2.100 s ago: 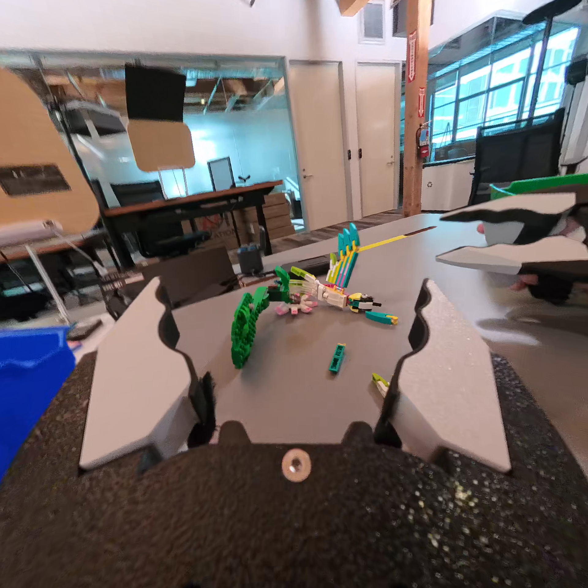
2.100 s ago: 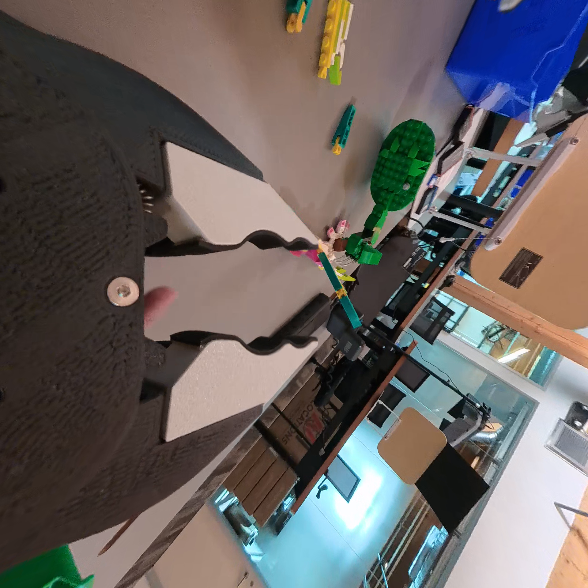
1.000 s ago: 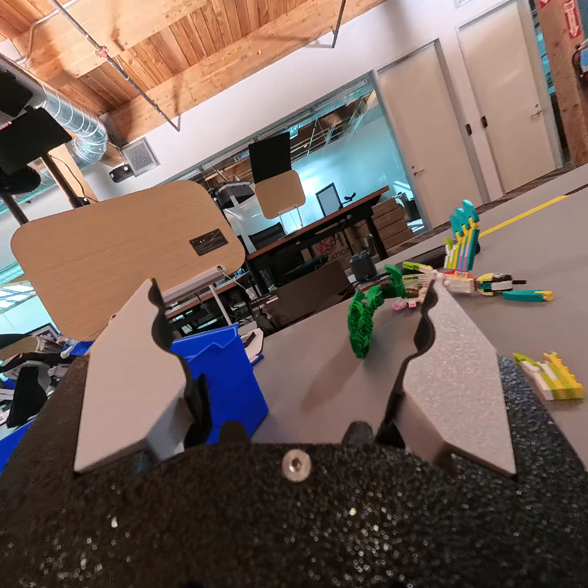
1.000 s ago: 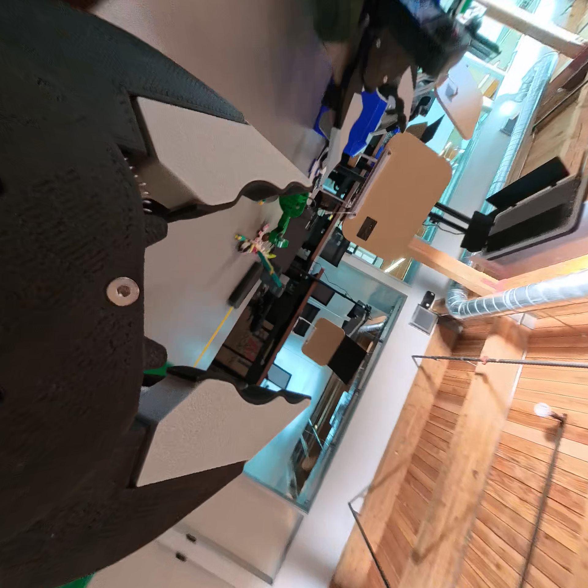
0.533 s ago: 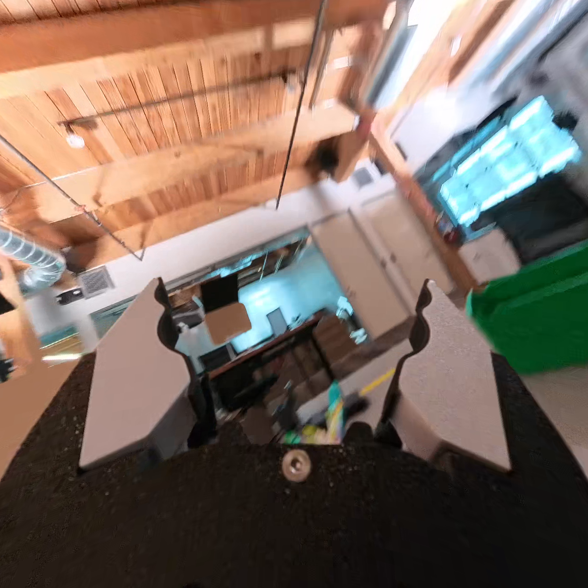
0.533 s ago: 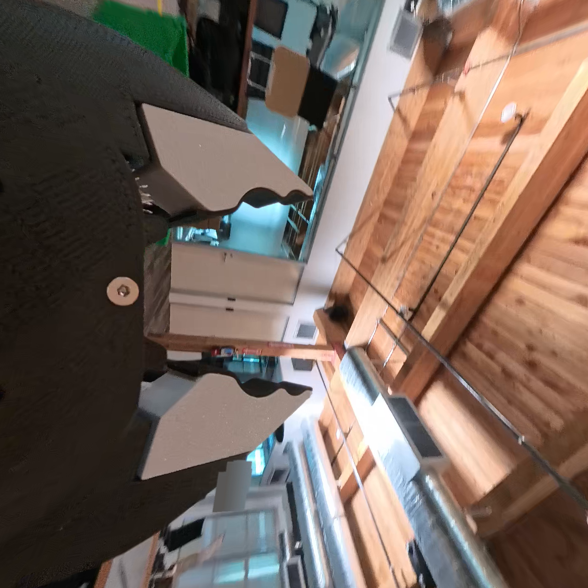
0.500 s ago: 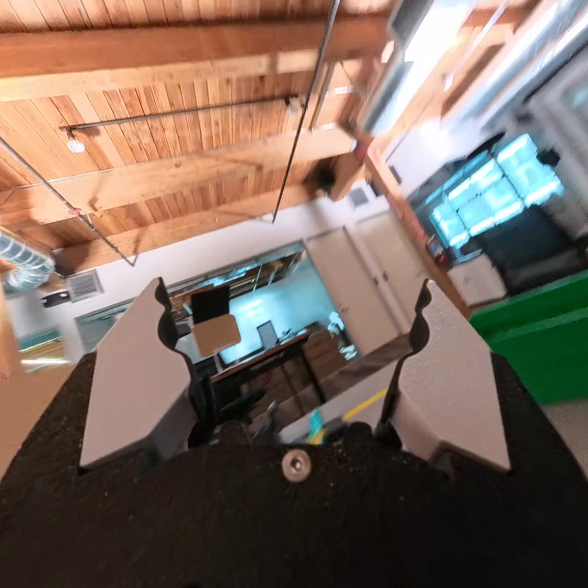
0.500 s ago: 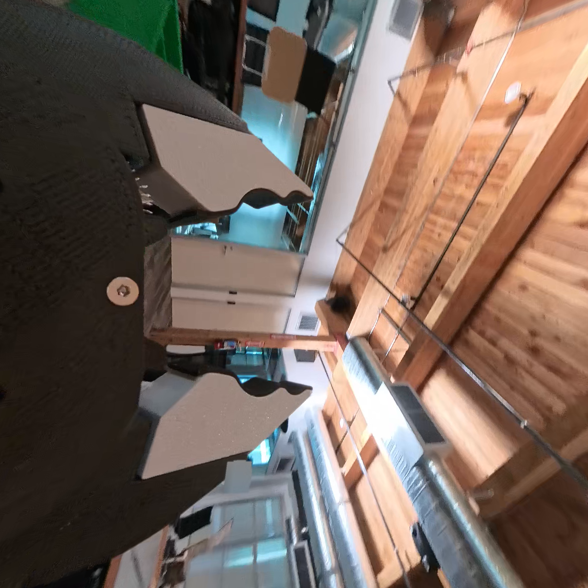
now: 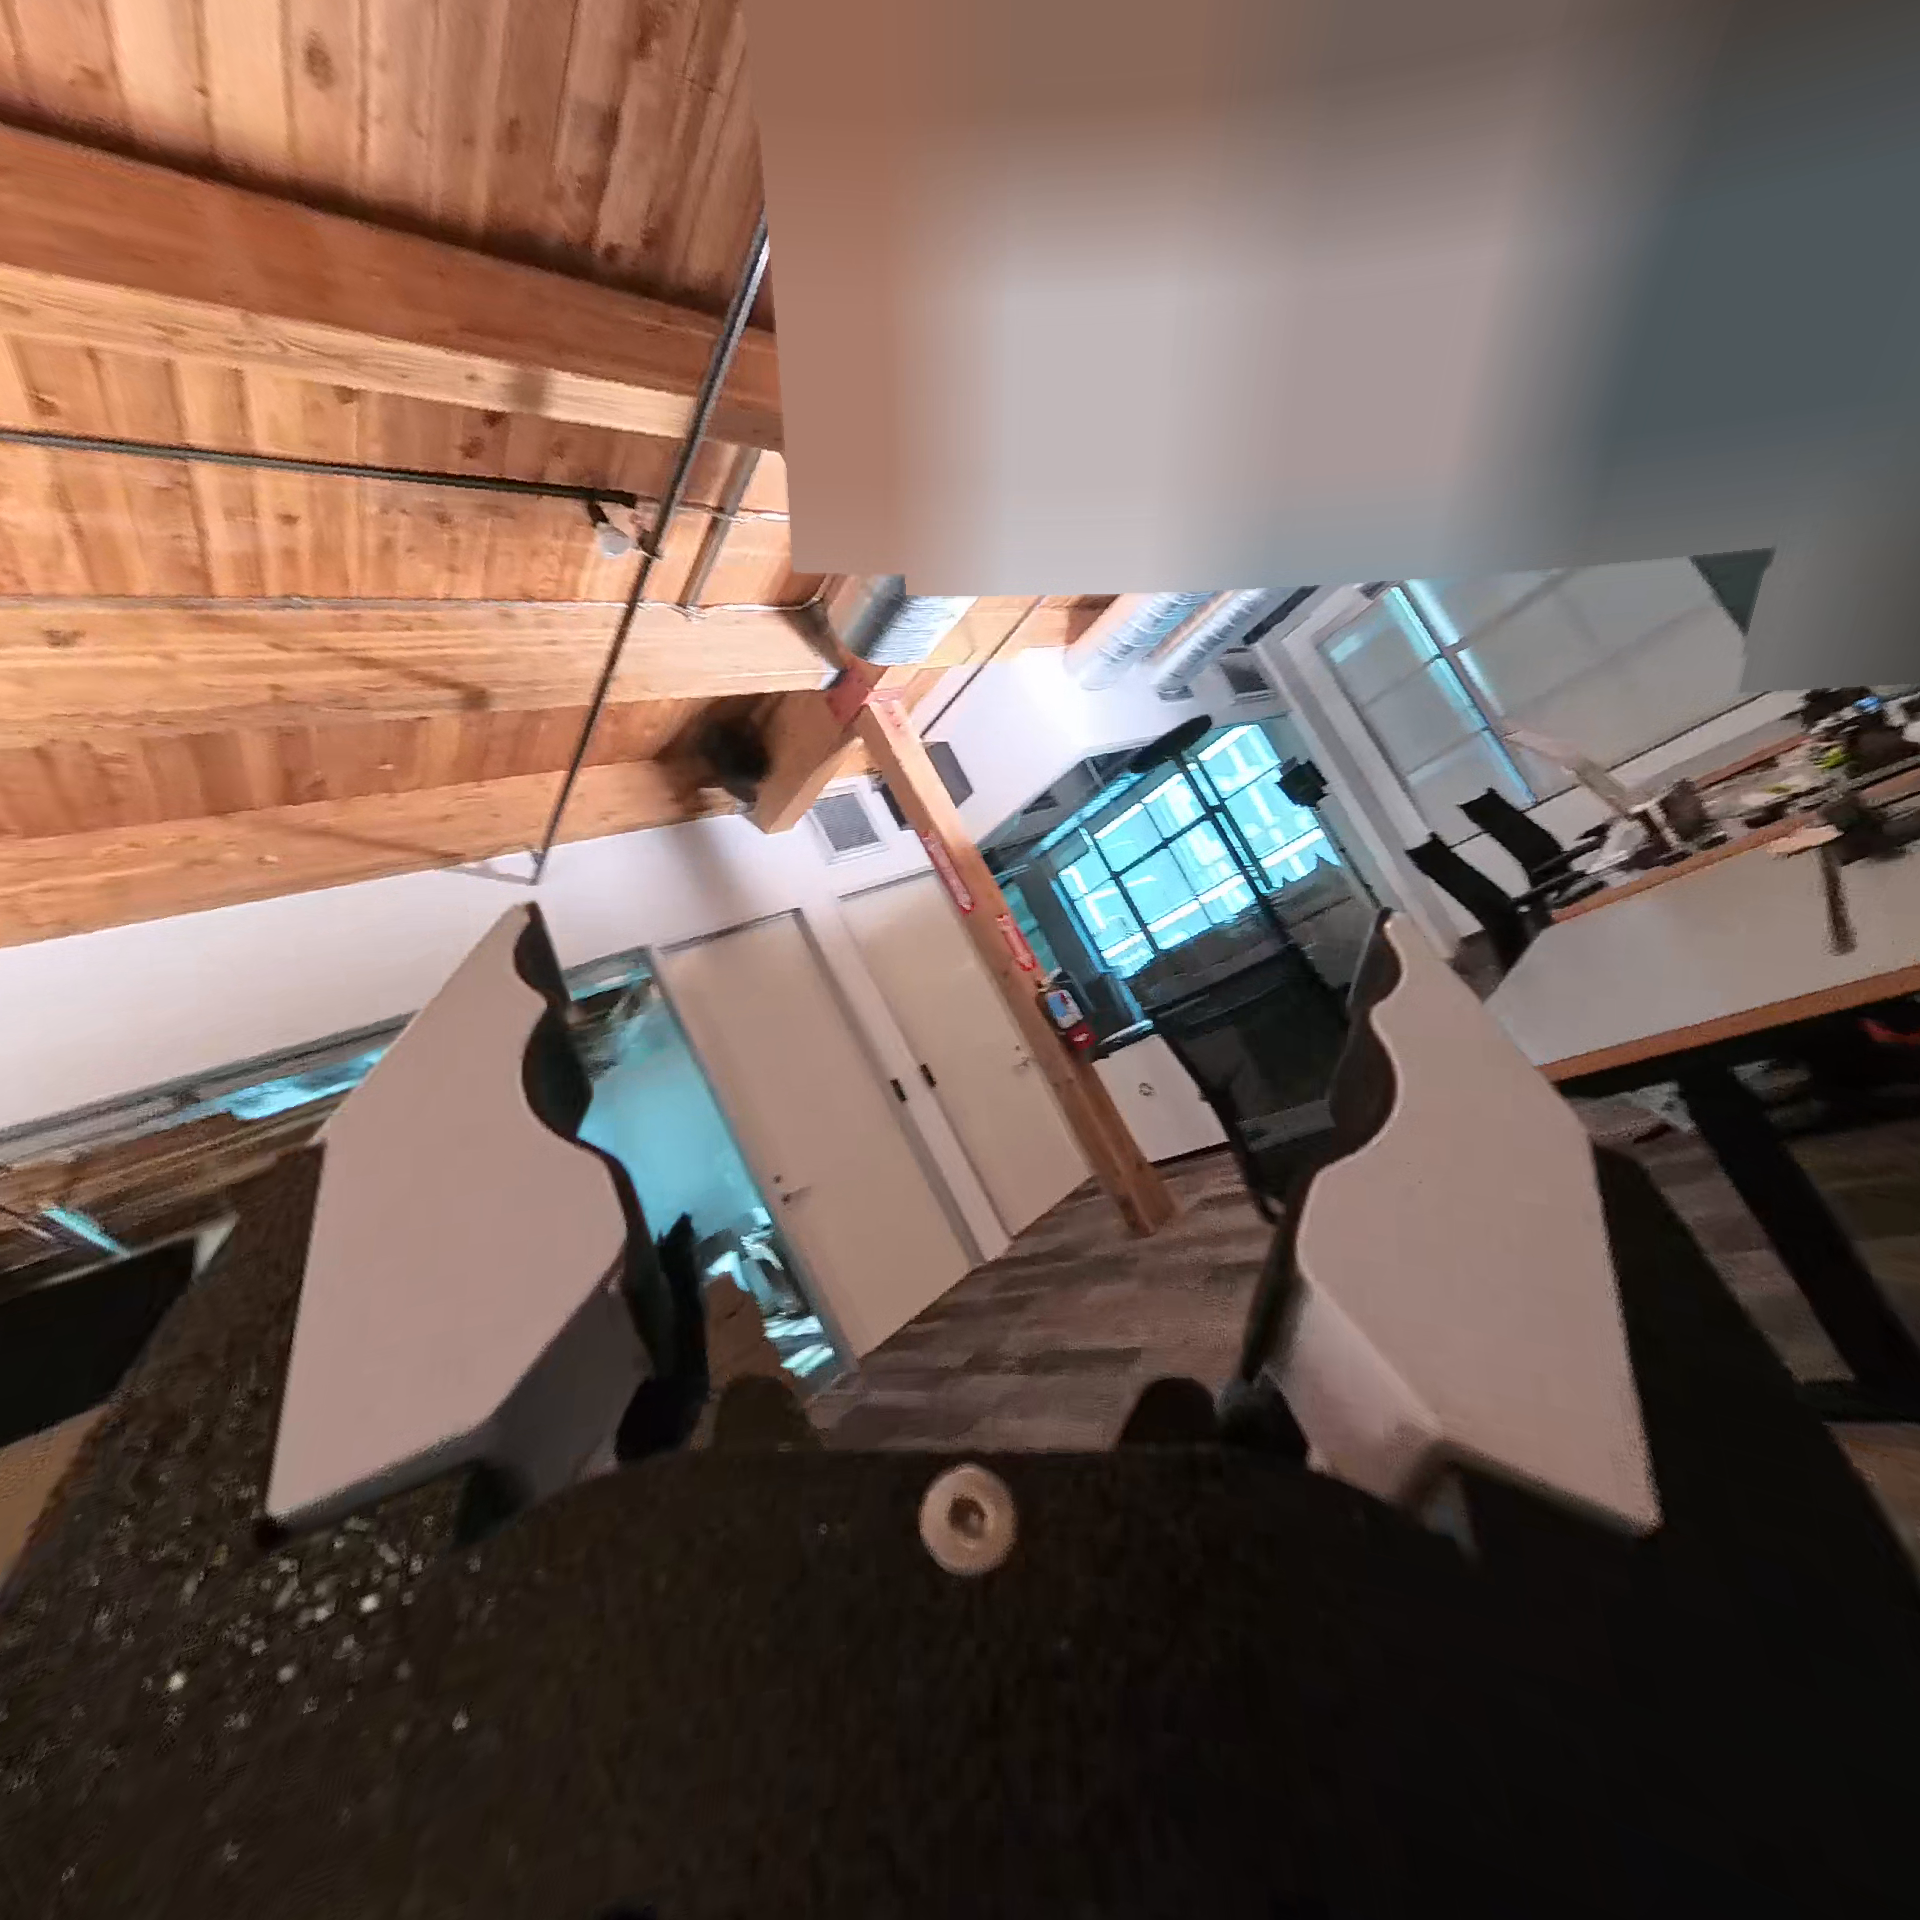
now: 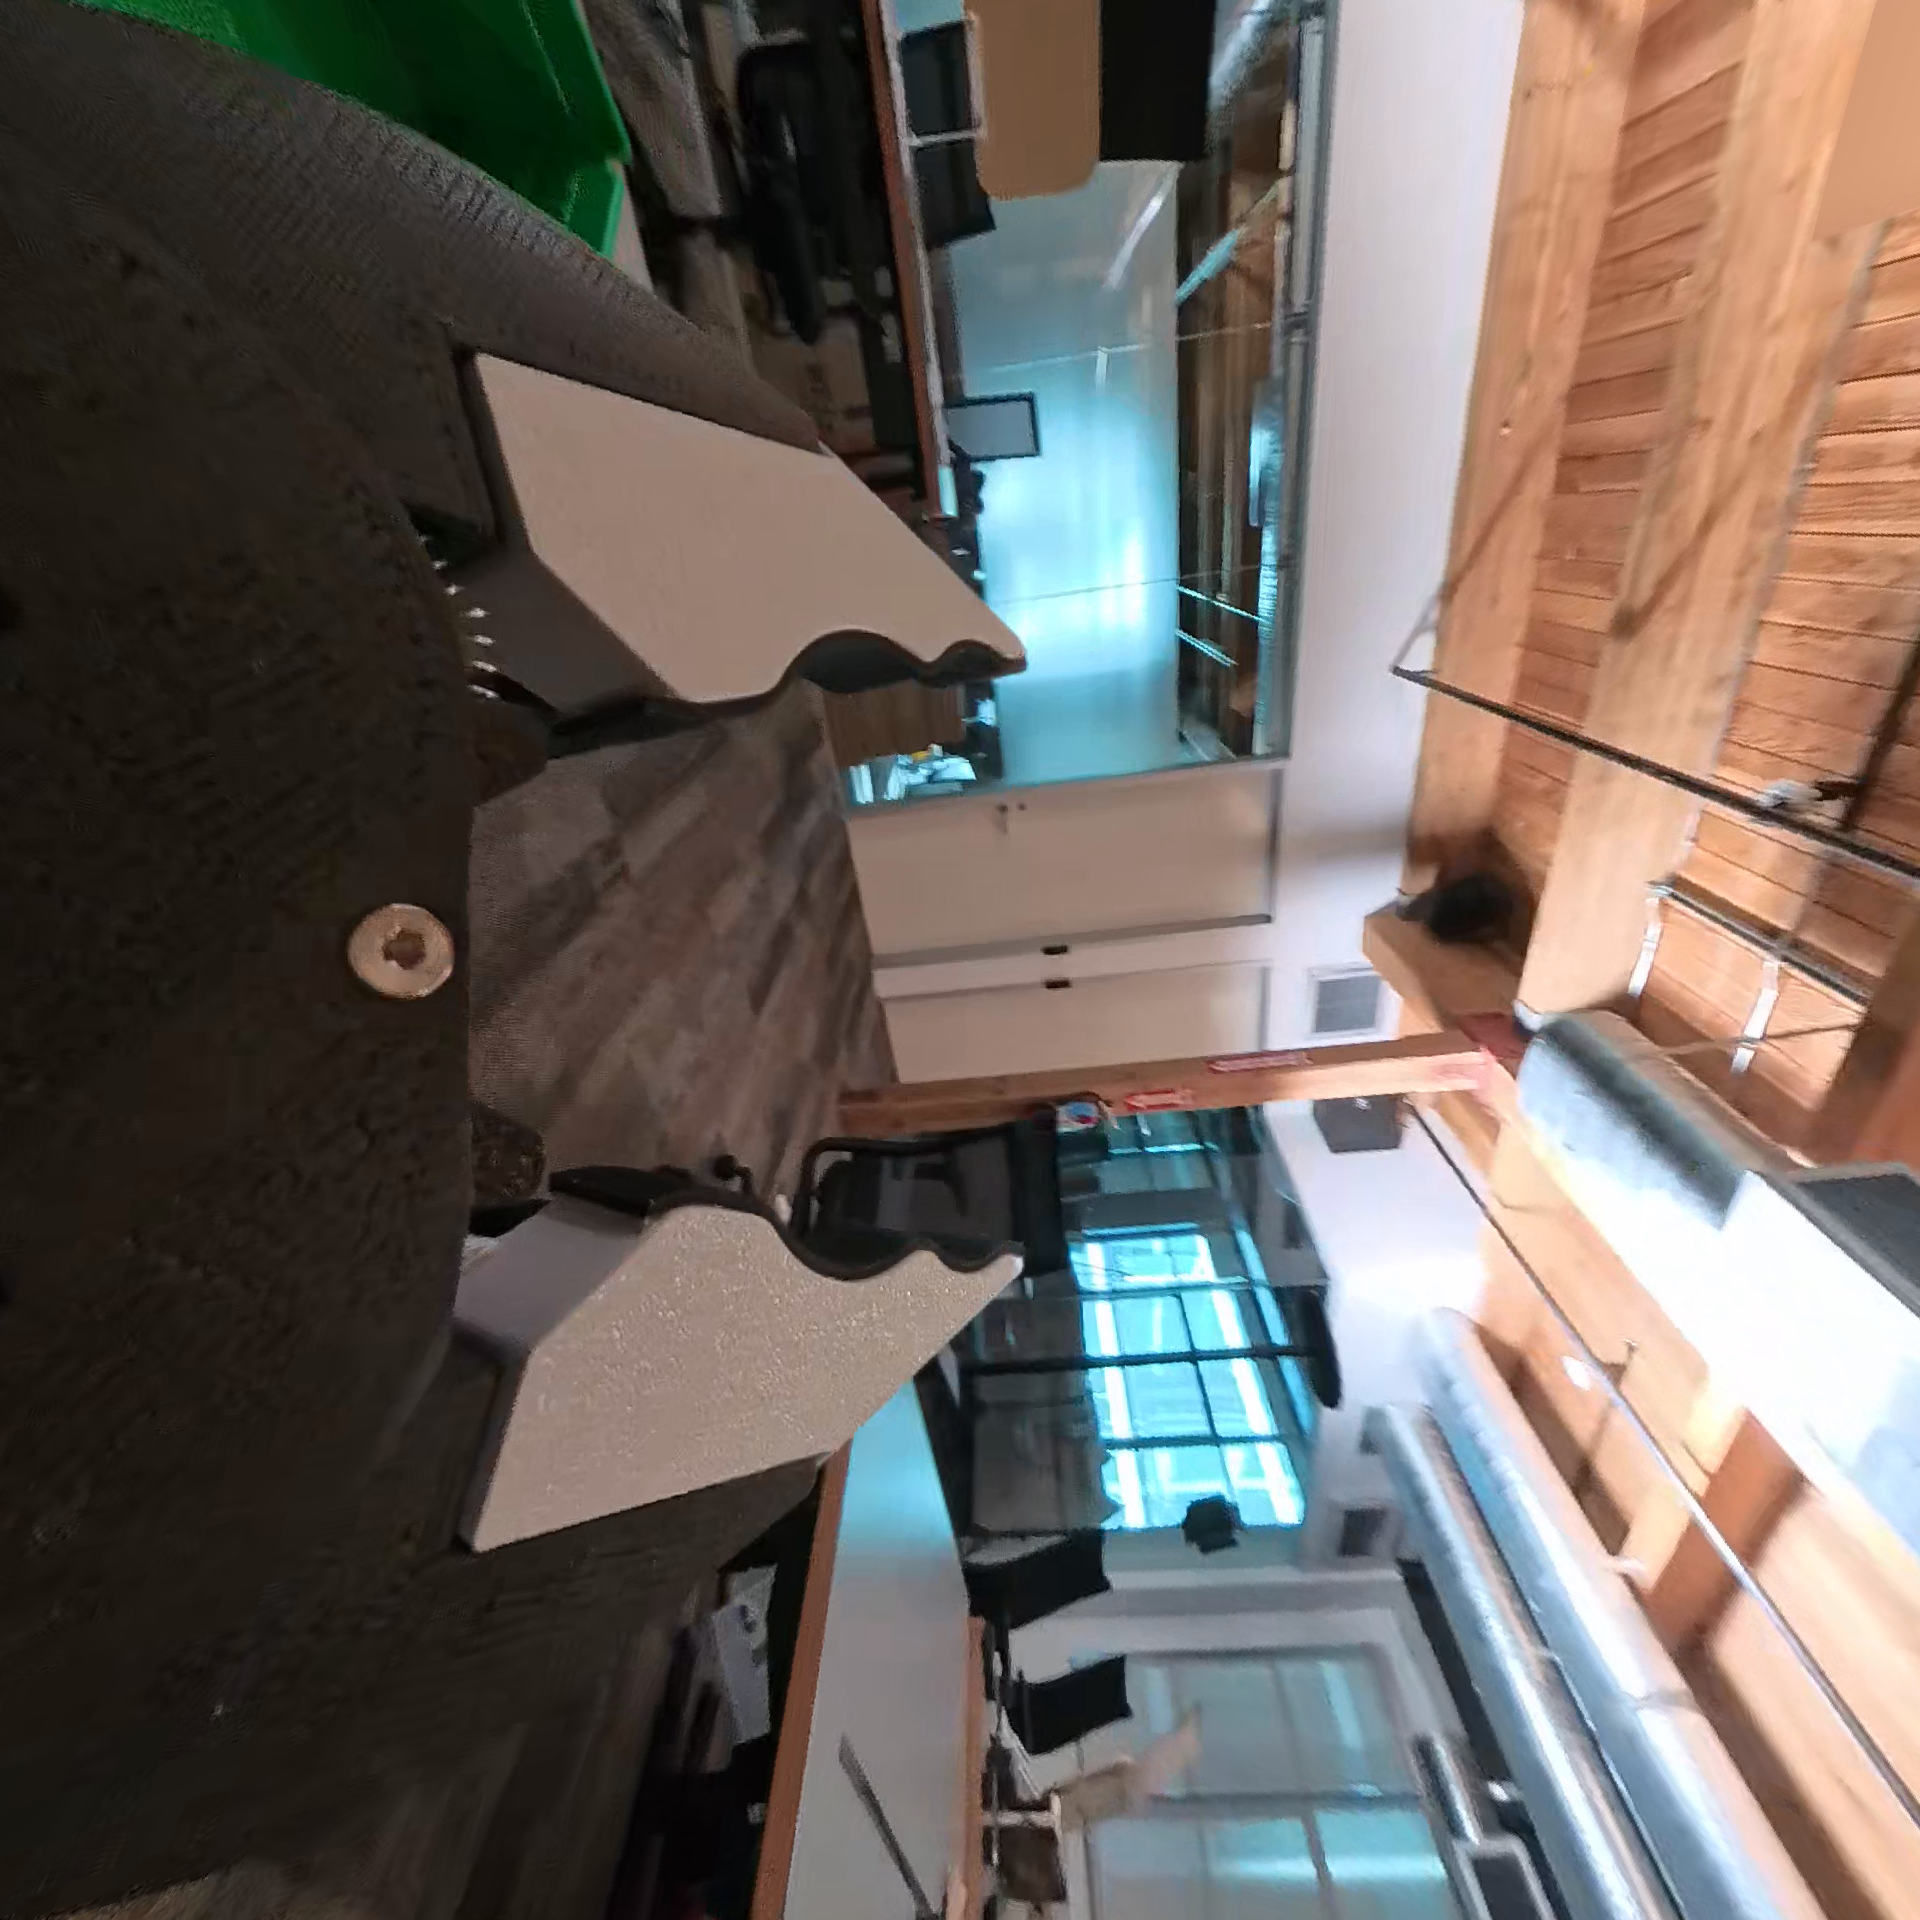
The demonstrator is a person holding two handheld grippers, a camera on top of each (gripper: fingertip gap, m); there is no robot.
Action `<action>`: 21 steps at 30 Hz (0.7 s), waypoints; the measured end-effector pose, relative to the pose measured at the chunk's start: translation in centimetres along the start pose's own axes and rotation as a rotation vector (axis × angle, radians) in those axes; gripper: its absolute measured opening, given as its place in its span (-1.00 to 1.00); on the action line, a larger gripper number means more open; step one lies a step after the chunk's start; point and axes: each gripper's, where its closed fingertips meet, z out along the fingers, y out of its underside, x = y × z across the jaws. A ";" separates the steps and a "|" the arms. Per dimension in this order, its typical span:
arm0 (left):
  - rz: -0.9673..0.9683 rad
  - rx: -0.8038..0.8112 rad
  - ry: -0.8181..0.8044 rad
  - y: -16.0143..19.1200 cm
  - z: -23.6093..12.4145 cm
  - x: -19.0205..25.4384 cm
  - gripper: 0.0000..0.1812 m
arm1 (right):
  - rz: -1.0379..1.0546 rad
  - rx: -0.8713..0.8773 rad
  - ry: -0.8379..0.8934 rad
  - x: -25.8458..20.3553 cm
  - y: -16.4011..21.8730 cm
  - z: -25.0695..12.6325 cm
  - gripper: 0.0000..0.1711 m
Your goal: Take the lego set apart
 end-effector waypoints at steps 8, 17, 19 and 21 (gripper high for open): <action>-0.536 -0.096 0.169 -3.0 17.7 10.0 0.60 | 0.128 -0.278 -0.103 4.0 -17.2 4.6 0.21; -0.963 -0.088 0.652 -9.7 29.2 32.0 0.51 | -0.096 -0.265 0.061 11.7 -31.6 3.5 0.13; -1.040 -0.088 0.719 -11.1 30.5 35.5 0.50 | -0.143 -0.282 0.109 13.0 -31.7 2.7 0.12; -1.136 -0.103 0.816 -12.5 31.7 39.0 0.41 | -0.166 -0.284 0.148 14.0 -32.2 2.3 0.07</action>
